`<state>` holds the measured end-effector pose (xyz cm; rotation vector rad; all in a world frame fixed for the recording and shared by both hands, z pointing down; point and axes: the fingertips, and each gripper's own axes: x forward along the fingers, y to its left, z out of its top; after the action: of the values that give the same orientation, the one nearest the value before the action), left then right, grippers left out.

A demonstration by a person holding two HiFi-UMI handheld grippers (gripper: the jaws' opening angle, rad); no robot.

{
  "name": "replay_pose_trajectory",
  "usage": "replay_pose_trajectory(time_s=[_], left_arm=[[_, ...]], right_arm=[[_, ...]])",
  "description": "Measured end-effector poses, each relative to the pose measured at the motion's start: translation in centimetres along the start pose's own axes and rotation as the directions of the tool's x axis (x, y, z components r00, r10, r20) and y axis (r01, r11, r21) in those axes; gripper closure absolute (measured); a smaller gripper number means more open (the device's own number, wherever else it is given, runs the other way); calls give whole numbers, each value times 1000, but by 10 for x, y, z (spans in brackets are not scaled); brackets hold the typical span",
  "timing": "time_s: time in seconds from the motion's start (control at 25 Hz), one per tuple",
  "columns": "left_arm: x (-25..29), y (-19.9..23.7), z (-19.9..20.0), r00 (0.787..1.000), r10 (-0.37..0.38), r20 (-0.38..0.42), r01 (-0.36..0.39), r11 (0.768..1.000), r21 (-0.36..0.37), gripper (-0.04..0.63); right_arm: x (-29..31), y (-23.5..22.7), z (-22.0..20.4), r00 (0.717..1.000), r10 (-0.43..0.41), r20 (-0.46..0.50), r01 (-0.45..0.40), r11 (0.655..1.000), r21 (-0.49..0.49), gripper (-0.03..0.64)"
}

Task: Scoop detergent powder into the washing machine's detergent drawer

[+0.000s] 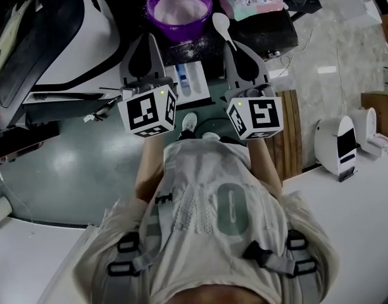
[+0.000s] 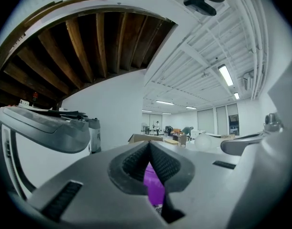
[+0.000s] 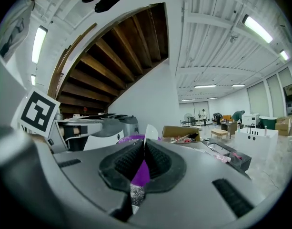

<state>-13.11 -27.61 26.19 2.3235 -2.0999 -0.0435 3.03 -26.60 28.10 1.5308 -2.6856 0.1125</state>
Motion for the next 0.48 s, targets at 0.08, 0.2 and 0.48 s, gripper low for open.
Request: replay_pose_trajectory(time_s=[0.08, 0.2, 0.48], left_arm=[[2, 6, 11, 1000, 9, 2, -9, 1000, 2, 575], [4, 14, 21, 1000, 25, 1, -25, 1000, 14, 575], [3, 30, 24, 999, 53, -10, -53, 998, -18, 575]], right_arm=[[7, 2, 12, 1000, 12, 1, -12, 1000, -8, 607], [15, 4, 27, 1000, 28, 13, -27, 999, -27, 607], [32, 2, 40, 998, 52, 24, -50, 997, -63, 607]])
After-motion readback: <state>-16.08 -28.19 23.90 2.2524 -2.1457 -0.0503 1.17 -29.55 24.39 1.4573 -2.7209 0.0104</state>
